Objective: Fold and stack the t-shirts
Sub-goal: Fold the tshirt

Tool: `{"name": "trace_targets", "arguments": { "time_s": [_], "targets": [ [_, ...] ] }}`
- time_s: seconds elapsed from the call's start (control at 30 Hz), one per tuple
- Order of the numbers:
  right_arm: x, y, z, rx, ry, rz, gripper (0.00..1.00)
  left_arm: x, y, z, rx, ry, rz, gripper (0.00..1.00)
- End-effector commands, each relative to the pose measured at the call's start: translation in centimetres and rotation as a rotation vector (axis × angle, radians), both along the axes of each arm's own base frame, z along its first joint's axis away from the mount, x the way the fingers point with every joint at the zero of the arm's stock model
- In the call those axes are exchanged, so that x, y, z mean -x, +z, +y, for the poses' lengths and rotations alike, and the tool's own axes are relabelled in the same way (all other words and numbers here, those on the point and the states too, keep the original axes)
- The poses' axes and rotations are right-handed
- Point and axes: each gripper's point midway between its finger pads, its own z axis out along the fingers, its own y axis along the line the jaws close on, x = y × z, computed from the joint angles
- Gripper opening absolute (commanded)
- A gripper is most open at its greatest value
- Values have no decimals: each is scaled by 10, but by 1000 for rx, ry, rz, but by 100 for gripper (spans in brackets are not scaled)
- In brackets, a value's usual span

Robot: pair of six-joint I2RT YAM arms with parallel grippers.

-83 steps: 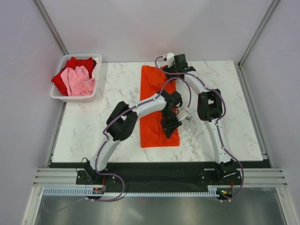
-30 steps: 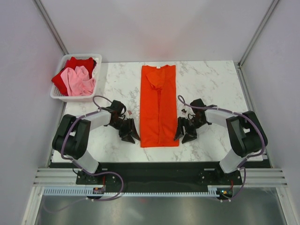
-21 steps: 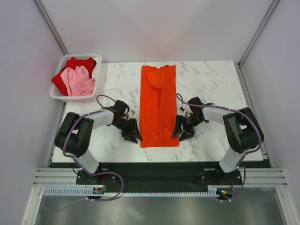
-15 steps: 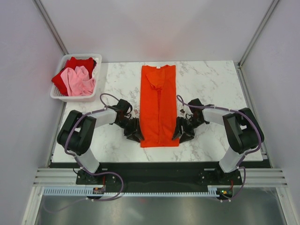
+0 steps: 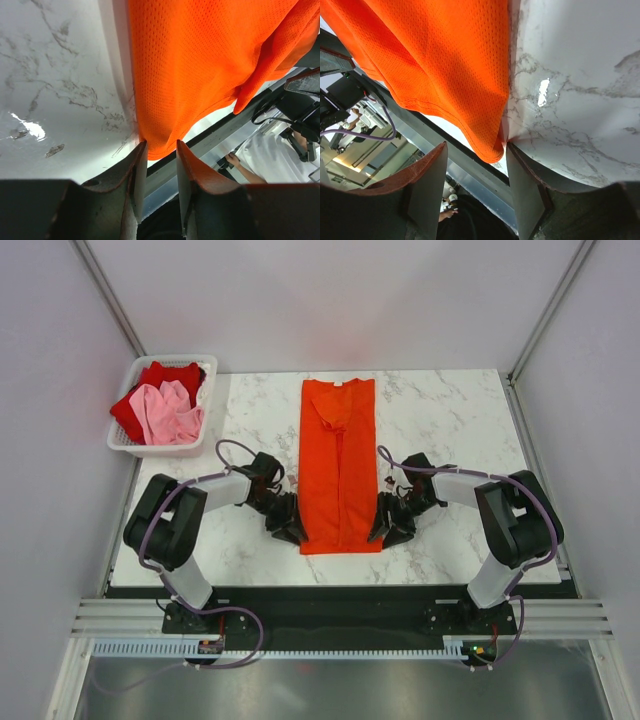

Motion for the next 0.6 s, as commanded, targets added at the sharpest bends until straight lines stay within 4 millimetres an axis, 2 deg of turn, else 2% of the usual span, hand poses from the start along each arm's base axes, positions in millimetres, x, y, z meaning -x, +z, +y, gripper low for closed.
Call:
{"name": "trace_targets", "arguments": {
  "time_s": [0.0,0.43,0.53,0.57],
  "targets": [
    [-4,-7,0,25,2,-21,59,5,1,-4,12,-13,18,38],
    [-8,-7,5,17,7,-25,56,16,-3,3,-16,-20,32,40],
    [-6,-8,5,17,9,-23,54,19,-6,3,-15,-19,50,37],
    [-7,-7,6,9,9,-25,49,19,-7,4,-16,-19,53,31]
  ]
}}
